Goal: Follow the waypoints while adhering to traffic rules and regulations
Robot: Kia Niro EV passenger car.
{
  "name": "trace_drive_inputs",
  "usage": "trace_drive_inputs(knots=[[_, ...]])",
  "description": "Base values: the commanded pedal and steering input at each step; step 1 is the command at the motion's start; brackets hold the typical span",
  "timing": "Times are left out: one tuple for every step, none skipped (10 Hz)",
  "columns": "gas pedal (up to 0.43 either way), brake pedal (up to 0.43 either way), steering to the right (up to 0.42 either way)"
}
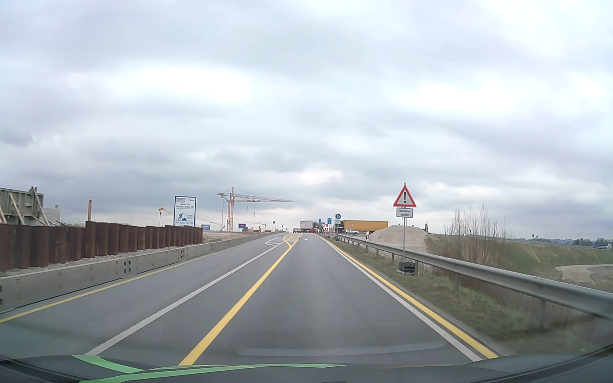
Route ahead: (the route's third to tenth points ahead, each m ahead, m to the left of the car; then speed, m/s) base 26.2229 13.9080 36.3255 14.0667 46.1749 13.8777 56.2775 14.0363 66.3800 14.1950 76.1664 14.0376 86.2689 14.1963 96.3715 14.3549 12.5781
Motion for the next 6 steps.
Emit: trace_drive_inputs(knots=[[0.13,0.0,0.003],[0.13,0.0,0.003],[0.13,0.0,0.003],[0.13,0.0,0.003],[0.13,0.0,0.003],[0.13,0.0,0.003]])
